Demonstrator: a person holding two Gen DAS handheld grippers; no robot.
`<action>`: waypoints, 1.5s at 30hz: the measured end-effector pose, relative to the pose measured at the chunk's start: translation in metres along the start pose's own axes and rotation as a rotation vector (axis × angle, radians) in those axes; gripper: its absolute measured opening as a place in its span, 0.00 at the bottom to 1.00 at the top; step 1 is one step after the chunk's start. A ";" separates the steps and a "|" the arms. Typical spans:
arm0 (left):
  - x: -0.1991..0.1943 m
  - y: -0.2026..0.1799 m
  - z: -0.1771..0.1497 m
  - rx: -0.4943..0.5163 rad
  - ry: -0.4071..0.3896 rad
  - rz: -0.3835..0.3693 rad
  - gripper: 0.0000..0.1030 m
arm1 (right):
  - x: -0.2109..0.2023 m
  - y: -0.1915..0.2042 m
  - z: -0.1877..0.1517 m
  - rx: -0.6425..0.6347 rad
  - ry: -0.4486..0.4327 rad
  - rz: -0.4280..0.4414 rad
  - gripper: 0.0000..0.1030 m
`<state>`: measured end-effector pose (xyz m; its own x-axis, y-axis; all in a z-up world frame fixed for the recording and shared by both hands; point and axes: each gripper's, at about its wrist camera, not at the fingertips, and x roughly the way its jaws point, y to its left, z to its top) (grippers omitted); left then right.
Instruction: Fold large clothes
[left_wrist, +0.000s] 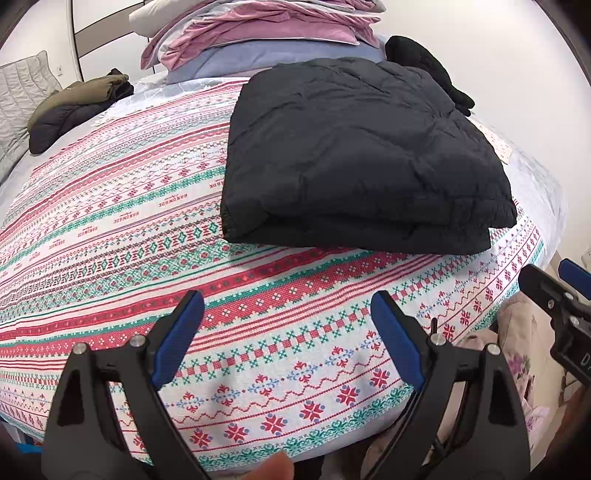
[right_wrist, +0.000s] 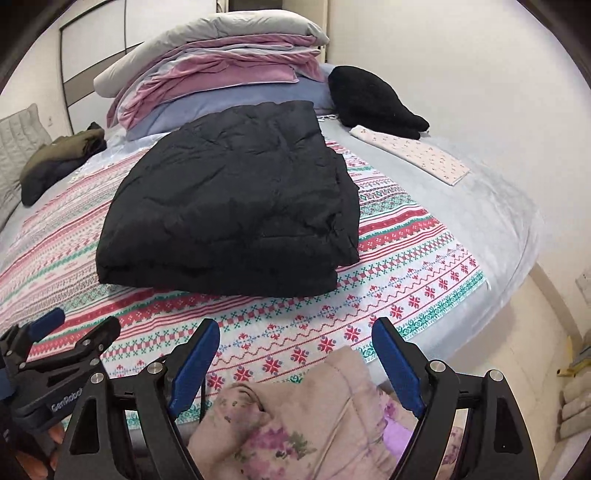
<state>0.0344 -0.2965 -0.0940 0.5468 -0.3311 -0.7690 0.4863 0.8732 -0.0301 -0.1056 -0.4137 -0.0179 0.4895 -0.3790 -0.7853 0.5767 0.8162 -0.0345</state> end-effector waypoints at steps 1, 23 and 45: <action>0.000 0.001 0.000 -0.003 -0.002 0.000 0.89 | 0.000 0.001 0.001 0.000 0.000 0.000 0.83; 0.000 -0.002 0.000 -0.007 0.002 -0.006 0.89 | 0.010 0.005 -0.003 -0.011 0.024 0.000 0.83; 0.001 -0.003 0.001 -0.009 0.007 -0.008 0.89 | 0.015 0.007 -0.003 -0.018 0.037 0.002 0.83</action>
<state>0.0341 -0.3000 -0.0936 0.5386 -0.3353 -0.7729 0.4841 0.8740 -0.0418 -0.0964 -0.4120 -0.0321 0.4657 -0.3616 -0.8077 0.5638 0.8247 -0.0442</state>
